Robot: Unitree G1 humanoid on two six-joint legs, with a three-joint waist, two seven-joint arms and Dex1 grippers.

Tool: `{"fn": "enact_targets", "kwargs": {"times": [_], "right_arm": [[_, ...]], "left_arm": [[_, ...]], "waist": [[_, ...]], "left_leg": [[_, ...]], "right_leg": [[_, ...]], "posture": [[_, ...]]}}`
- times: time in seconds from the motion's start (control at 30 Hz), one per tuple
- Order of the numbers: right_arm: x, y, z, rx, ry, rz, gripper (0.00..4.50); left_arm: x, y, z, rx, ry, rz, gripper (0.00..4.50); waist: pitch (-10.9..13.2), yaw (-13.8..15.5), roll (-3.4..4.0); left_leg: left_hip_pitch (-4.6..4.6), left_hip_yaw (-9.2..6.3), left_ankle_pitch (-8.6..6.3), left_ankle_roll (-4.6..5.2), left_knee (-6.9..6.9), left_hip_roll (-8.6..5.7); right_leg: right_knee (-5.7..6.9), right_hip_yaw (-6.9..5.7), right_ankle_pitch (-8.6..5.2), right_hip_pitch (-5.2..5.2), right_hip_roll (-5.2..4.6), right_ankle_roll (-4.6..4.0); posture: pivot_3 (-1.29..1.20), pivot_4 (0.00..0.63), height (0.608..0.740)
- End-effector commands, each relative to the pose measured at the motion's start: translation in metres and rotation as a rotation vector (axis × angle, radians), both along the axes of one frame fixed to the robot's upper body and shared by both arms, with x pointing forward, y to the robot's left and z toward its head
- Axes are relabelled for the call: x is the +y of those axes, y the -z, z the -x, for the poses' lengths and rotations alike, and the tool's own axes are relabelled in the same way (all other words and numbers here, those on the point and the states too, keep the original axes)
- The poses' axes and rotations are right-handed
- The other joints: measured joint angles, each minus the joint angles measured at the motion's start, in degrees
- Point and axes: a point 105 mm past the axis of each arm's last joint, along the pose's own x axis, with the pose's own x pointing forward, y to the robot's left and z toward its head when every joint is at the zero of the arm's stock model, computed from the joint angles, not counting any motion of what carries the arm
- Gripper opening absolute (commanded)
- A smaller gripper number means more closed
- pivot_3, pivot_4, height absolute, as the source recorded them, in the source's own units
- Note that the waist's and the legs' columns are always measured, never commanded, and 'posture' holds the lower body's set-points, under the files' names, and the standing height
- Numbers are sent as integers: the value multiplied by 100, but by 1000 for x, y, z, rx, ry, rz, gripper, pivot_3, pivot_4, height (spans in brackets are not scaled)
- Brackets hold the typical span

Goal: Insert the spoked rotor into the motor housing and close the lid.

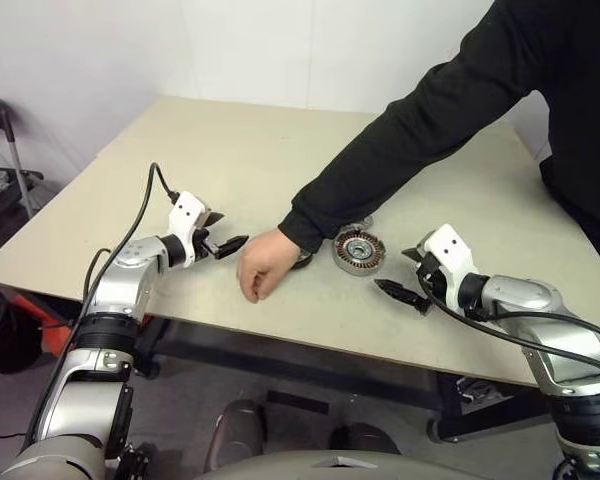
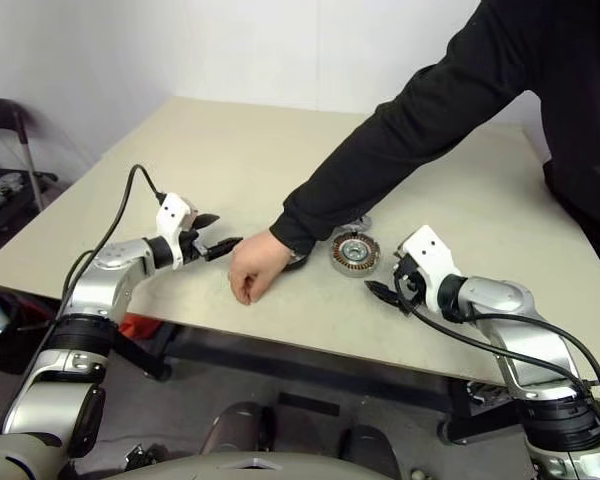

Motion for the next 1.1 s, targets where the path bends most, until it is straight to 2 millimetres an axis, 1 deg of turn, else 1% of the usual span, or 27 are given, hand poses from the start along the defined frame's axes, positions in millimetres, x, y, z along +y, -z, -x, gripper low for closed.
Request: {"fn": "enact_targets", "kwargs": {"times": [0.03,0.2,0.33,0.4,0.53,0.6,0.63,0.73,0.77,0.97,1.1], "right_arm": [[11,-20,1,-84,-80,-7,4444],[17,-17,0,-102,-137,28,4444],[23,-10,2,-87,-177,42,4444],[24,-7,2,-81,-175,47,4444],[23,-4,-1,-72,-166,52,4444],[23,-4,-3,-71,-163,54,4444],[23,-4,-4,-72,-162,53,4444],[21,-4,-7,-72,-158,55,4444],[20,-3,-9,-73,-156,56,4444],[20,-4,-13,-86,-152,56,4444],[20,-5,-14,-95,-144,58,4444]], "left_arm": [[-9,-18,-6,-57,30,9,4500],[-14,-18,-4,-51,68,1,4500],[-9,-17,8,-37,159,-44,4500],[-9,-16,21,-22,234,-50,4500],[-13,-12,68,45,433,-43,4500],[-15,-9,81,72,474,-42,4500],[-15,-8,84,80,481,-39,4500],[-20,3,86,92,480,-69,4500],[-24,7,83,87,467,-80,4500],[-41,20,70,70,439,-124,4500],[-42,27,66,58,432,-186,4500]], "waist": [[0,0,0],[0,0,0],[0,-4,0],[0,-12,0],[-1,-27,2],[-1,-8,2],[-1,4,2],[-2,11,3],[-2,7,3],[-2,-9,2],[-2,-11,3]], "left_leg": [[2,0,0,0,0,0],[2,0,0,0,-1,-1],[2,1,0,0,-11,-1],[3,3,1,-2,-21,-1],[3,9,1,-2,-40,-4],[6,12,3,-5,-53,-6],[7,12,6,-10,-57,-6],[18,12,16,-25,-62,-5],[27,12,16,-26,-62,-5],[89,11,16,-27,-70,-5],[88,11,19,-31,-78,-5]], "right_leg": [[0,0,0,1,0,0],[0,0,1,3,0,-1],[-1,0,0,-1,0,-3],[-4,0,0,-4,0,-4],[-16,3,18,-8,0,-40],[-20,3,16,-10,0,-45],[-20,3,16,-10,0,-46],[-15,2,12,-2,0,-42],[-15,3,-5,7,0,-12],[-26,5,-9,56,0,-4],[-27,5,-8,51,1,-5]], "posture": [[0,0,740],[0,0,740],[0,0,740],[0,0,740],[0,0,740],[0,0,740],[0,0,740],[0,0,740],[0,0,740],[0,0,740],[0,0,740]]}}
